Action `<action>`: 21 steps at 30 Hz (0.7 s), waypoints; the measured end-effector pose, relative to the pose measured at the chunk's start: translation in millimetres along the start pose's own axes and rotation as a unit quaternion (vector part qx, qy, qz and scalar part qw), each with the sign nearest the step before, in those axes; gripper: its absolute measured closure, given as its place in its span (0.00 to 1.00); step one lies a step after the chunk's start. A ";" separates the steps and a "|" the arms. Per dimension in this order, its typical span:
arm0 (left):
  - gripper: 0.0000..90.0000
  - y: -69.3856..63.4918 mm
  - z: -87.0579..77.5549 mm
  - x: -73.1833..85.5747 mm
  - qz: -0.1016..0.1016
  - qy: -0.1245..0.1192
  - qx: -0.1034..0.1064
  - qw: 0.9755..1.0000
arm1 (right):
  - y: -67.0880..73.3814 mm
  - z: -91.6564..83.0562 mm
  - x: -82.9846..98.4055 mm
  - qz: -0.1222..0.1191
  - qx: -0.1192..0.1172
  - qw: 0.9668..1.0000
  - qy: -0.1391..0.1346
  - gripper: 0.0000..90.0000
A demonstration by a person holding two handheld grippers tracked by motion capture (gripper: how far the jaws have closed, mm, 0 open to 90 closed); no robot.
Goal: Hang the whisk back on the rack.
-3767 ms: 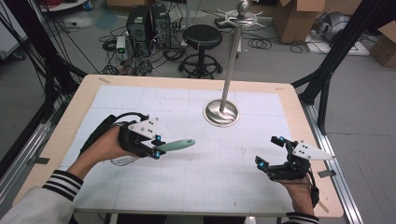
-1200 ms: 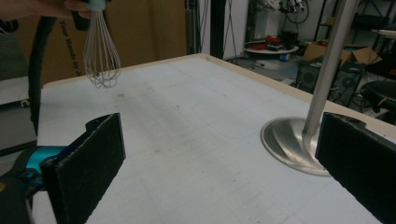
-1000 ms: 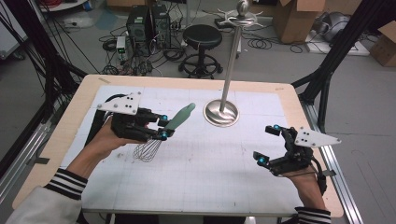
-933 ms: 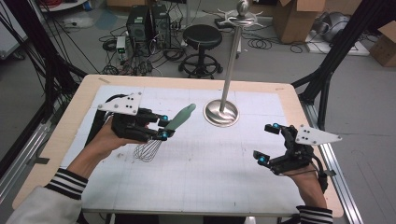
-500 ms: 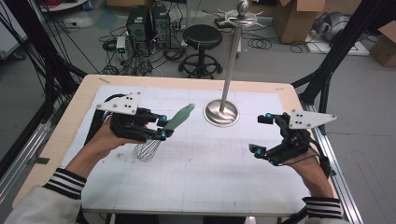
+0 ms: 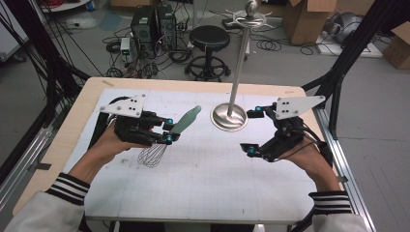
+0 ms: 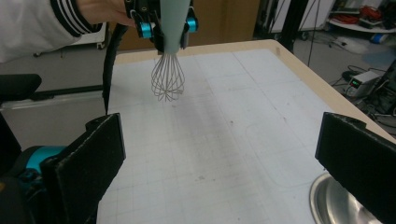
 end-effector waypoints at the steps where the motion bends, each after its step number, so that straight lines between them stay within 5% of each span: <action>1: 0.77 -0.3 0.4 -0.1 -0.001 -0.001 0.001 1.000 | 1.6 6.2 -6.2 -0.002 -0.007 1.000 0.000 0.00; 21: 0.77 -3.1 6.4 -4.0 0.002 -0.013 0.011 1.000 | 7.3 51.0 -45.2 -0.033 -0.045 0.998 -0.006 0.00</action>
Point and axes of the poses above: each handheld gripper's, and its own axes: z roughly forward along the jaws, x roughly out of its underside, y roughly to its left, the point moved 9 cm from there along z, roughly forward along the jaws, and after that the axes turned 7 degrees about -z, right-handed, at the moved point
